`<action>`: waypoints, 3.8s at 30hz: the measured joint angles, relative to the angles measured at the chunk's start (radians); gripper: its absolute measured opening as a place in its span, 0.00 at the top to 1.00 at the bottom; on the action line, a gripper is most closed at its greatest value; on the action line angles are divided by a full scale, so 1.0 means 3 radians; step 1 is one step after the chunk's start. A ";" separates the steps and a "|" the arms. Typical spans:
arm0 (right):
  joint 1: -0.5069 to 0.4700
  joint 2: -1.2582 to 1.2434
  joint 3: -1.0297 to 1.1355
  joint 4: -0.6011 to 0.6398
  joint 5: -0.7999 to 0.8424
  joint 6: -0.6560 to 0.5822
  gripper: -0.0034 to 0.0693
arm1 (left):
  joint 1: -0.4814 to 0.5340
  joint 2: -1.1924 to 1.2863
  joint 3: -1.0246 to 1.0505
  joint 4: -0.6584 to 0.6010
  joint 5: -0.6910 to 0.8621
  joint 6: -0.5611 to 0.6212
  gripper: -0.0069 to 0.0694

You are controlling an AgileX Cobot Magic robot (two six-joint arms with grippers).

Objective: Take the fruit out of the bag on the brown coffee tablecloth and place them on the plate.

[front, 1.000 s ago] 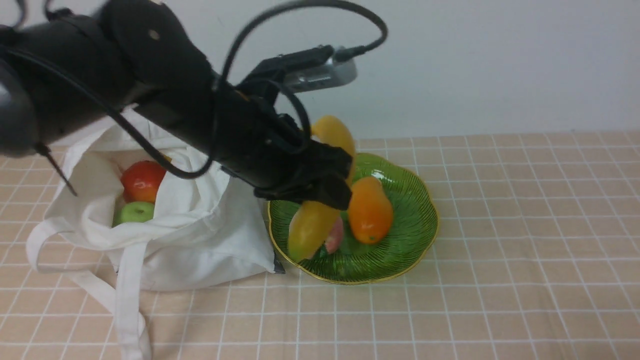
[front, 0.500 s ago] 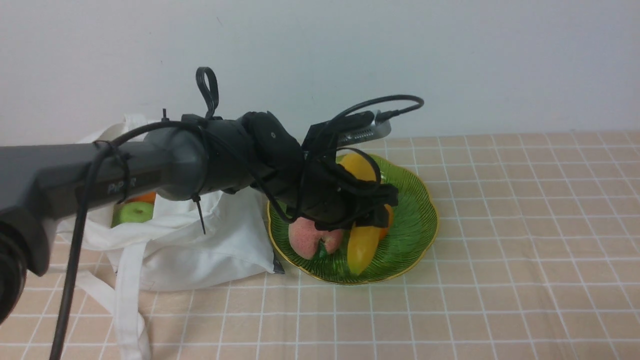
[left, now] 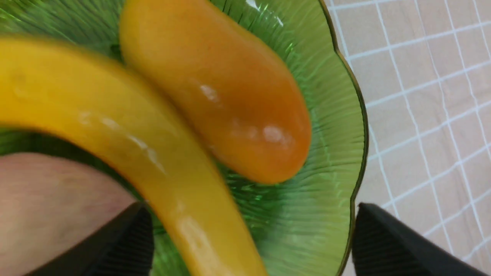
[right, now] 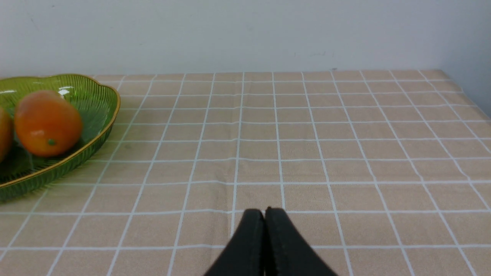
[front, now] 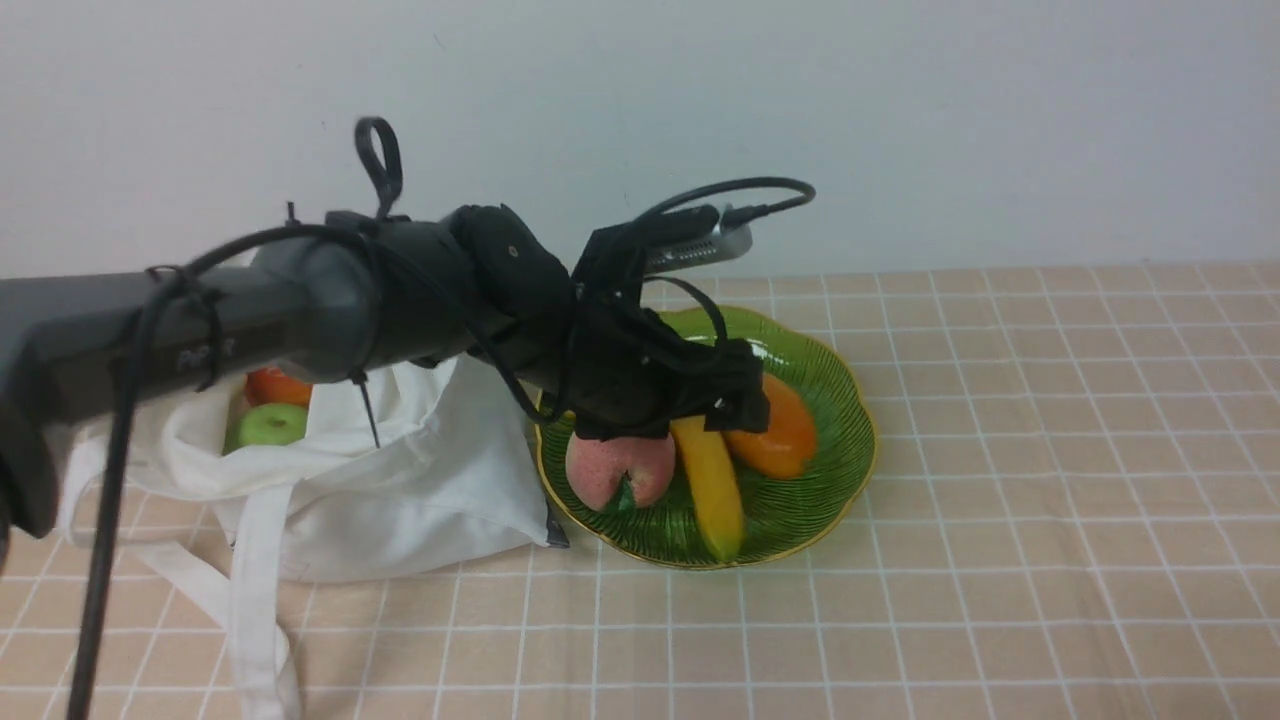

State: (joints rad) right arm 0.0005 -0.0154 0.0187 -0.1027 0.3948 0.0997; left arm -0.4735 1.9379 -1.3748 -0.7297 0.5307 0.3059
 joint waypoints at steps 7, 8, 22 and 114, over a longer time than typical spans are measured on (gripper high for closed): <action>0.0000 0.0000 0.0000 0.0000 0.0000 0.0000 0.97 | 0.0243 -0.0801 0.0000 0.0542 0.0462 0.0006 0.57; 0.0000 0.0000 0.0000 0.0000 0.0000 0.0000 0.97 | 0.0265 -0.1068 0.0000 0.0726 0.0614 0.0006 0.76; 0.0000 0.0000 0.0000 -0.0003 0.0000 0.0003 0.97 | 0.0266 -0.3658 0.0600 0.1592 0.0773 -0.0421 0.92; 0.0000 0.0000 0.0001 -0.0003 -0.0007 0.0000 0.97 | 0.1433 -0.6494 0.4666 0.2206 -0.0477 -0.0458 0.92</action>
State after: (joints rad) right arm 0.0005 -0.0154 0.0189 -0.1037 0.3928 0.0997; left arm -0.0435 -0.0103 0.0251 -0.0679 0.3875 0.1683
